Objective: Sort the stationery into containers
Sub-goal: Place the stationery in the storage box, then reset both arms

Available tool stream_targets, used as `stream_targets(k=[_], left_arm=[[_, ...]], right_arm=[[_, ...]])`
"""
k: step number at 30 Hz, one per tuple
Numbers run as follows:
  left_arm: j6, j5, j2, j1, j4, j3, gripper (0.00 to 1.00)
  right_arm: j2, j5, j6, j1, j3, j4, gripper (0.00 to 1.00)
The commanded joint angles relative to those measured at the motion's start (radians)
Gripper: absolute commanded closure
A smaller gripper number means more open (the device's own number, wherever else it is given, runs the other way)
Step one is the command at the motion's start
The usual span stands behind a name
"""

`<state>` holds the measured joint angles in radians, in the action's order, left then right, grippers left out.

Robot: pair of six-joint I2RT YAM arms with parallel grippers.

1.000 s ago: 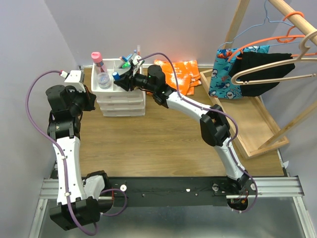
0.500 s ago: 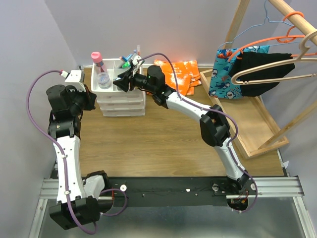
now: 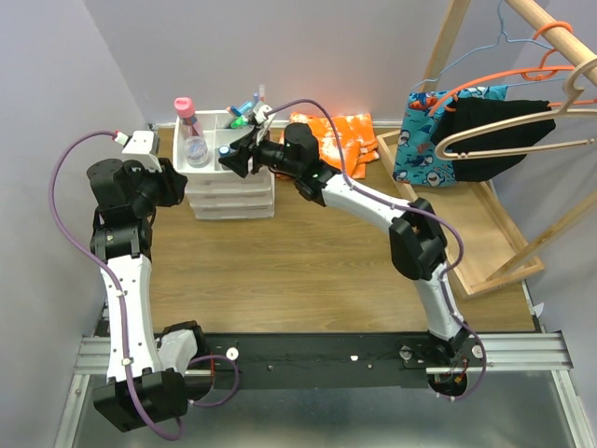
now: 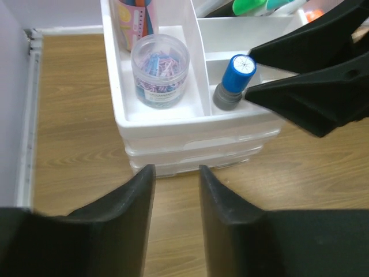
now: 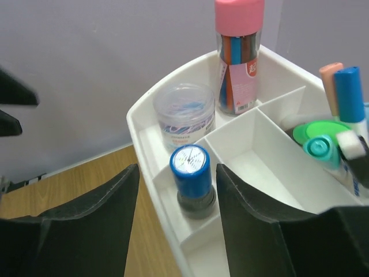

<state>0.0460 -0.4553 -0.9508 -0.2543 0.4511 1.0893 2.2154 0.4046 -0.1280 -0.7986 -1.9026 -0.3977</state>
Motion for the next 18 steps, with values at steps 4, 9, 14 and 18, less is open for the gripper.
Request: stream_targets(k=[4,9,14,18], left_arm=[[-0.035,0.026,0.021,-0.005,-0.006,0.047,0.01],[-0.041,0.02,0.033,-0.005,-0.008,0.04,0.01],[-0.083,0.014,0.035,0.0,0.02,0.032,0.01],[-0.115,0.023,0.032,0.018,0.038,0.02,0.01]], right_arm=[[-0.33,-0.044,-0.004,-0.008,0.223,0.101,0.34],[-0.479,-0.14,-0.025,-0.01,0.387,0.216,0.3],[-0.566,-0.492,-0.169,0.016,0.516,0.448,0.13],[-0.612,-0.593,-0.245,0.114,0.594,0.62,0.04]])
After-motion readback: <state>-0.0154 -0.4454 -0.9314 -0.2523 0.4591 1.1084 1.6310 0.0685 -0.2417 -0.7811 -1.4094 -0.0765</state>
